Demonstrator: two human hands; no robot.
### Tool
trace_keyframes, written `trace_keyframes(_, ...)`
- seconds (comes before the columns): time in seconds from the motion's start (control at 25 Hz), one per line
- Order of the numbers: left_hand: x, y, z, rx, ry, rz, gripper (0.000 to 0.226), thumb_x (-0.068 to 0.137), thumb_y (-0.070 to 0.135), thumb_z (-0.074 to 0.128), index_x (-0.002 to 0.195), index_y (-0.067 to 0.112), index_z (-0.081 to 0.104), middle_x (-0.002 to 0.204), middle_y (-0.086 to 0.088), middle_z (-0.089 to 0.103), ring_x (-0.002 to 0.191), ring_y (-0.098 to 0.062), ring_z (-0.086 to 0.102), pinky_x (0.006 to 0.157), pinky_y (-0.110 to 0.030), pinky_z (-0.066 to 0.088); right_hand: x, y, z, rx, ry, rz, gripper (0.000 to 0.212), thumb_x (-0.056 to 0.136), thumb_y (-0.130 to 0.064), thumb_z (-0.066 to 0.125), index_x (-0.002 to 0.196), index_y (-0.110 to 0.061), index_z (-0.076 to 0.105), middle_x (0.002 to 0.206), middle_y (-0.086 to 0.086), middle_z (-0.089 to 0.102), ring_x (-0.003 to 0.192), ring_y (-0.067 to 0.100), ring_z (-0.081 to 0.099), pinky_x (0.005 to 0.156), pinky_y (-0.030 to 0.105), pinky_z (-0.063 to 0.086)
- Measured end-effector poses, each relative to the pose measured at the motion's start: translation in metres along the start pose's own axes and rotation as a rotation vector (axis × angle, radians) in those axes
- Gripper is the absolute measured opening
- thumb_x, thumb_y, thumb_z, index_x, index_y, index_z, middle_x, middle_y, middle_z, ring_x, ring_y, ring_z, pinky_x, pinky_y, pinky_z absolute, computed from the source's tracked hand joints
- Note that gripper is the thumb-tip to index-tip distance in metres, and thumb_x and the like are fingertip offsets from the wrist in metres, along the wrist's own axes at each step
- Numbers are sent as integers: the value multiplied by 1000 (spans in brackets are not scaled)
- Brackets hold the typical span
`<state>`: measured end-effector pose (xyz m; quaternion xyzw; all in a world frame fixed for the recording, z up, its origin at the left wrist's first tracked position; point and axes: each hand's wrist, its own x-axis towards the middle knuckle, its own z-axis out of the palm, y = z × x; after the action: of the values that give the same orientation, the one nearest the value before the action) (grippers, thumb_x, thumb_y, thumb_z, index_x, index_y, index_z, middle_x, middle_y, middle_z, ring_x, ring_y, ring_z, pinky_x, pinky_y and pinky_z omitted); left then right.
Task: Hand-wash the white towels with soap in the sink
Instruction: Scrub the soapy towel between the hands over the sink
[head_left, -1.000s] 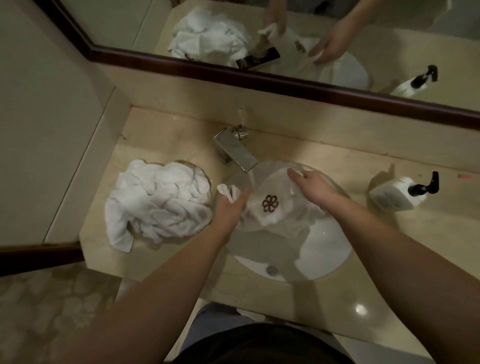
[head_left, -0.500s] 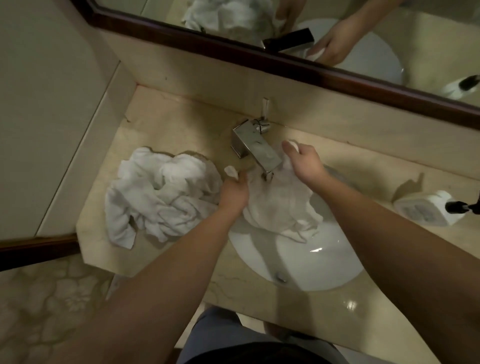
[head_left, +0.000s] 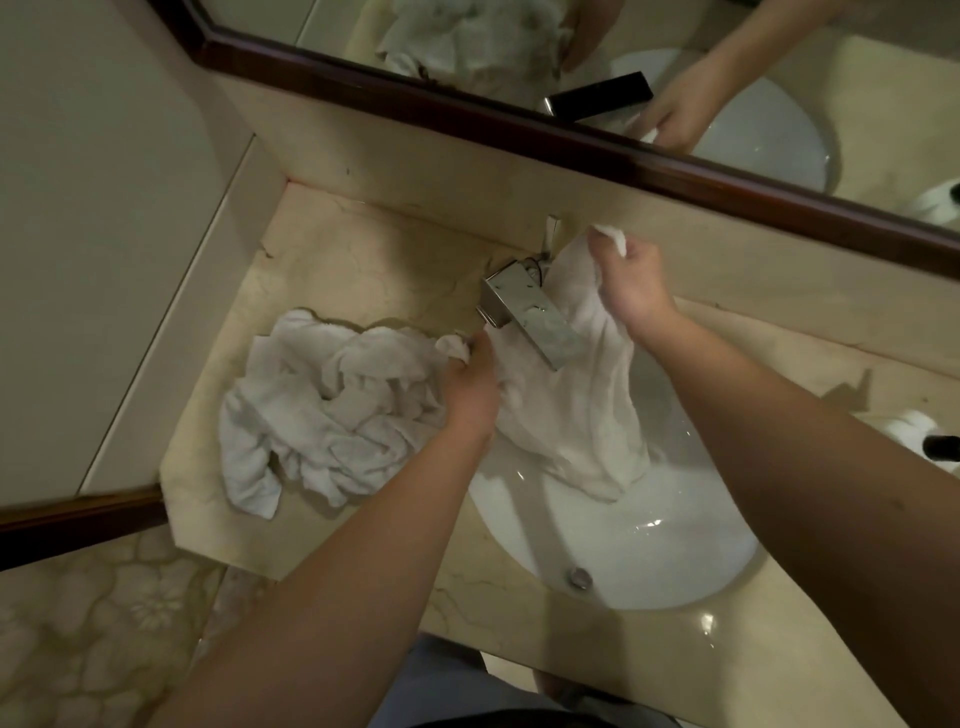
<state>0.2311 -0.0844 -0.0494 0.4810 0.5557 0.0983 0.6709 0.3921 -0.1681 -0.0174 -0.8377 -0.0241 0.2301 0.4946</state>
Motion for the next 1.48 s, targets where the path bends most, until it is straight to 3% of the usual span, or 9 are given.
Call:
trace_keyframes(0.16, 5, -13, -5, 19, -140, -66, 22, 84, 29, 79, 92, 15, 64, 84, 0, 70, 79, -17, 70, 74, -31, 55, 14, -4, 18, -82, -2, 27, 49, 102, -42, 46, 60, -16, 44, 62, 7, 47, 59, 19, 46, 61, 32, 34)
trace_keyframes(0.32, 5, -11, -1, 169, -112, -61, 34, 91, 34, 70, 74, 11, 52, 54, 2, 55, 42, -7, 54, 48, -19, 45, 21, -5, 26, -176, 97, 42, 40, 104, -38, 42, 76, -14, 56, 82, 9, 56, 80, 22, 51, 70, 27, 35)
trace_keyframes(0.48, 2, -17, 0, 314, -120, -54, 39, 94, 43, 65, 74, 12, 52, 63, 0, 52, 52, -5, 51, 43, -11, 37, 26, -11, 32, -186, 84, 77, 41, 103, -39, 44, 106, -5, 67, 102, 16, 65, 100, 30, 61, 80, 30, 44)
trace_keyframes(0.6, 4, -22, -4, 122, -170, -93, 31, 88, 32, 75, 77, 11, 54, 65, -4, 56, 48, -7, 54, 51, -18, 46, 21, -16, 37, -118, 55, 55, 32, 102, -35, 48, 81, -18, 62, 79, 1, 61, 89, 24, 59, 74, 25, 40)
trace_keyframes(0.72, 11, -30, -7, 82, -178, -169, 36, 77, 41, 83, 86, 11, 64, 77, -7, 67, 61, -18, 62, 64, -32, 51, 14, -18, 40, -130, -31, -93, 26, 103, -27, 47, 97, -14, 70, 86, -1, 61, 86, 13, 58, 75, 21, 41)
trace_keyframes(1.0, 9, -28, 11, 252, -142, -215, 36, 98, 52, 49, 86, 19, 58, 76, -4, 62, 66, -19, 62, 58, -25, 48, -4, 5, 8, -170, 106, 42, 46, 104, -36, 44, 68, -10, 54, 66, 4, 51, 62, 17, 49, 58, 29, 33)
trace_keyframes(1.2, -4, -30, 16, 303, -176, -128, 38, 84, 60, 68, 84, 23, 62, 84, 0, 69, 79, -24, 70, 67, -39, 56, -52, 65, -35, -81, 147, 221, 48, 102, -45, 43, 83, -5, 62, 76, 9, 58, 67, 17, 54, 58, 28, 39)
trace_keyframes(1.32, -14, -35, 6, 420, -399, -139, 55, 64, 48, 89, 105, 20, 64, 101, -1, 72, 93, -21, 71, 70, -38, 58, -73, 91, -71, 4, -45, 240, 39, 87, -50, 67, 104, -15, 68, 98, 2, 71, 89, 18, 68, 77, 33, 56)
trace_keyframes(1.48, -44, -34, 9, 743, -433, 18, 41, 85, 43, 75, 109, 11, 64, 101, -5, 68, 96, -24, 66, 83, -34, 53, -102, 113, -118, -70, -131, 160, 32, 86, -29, 75, 115, -22, 63, 102, 2, 71, 91, 19, 69, 78, 35, 56)
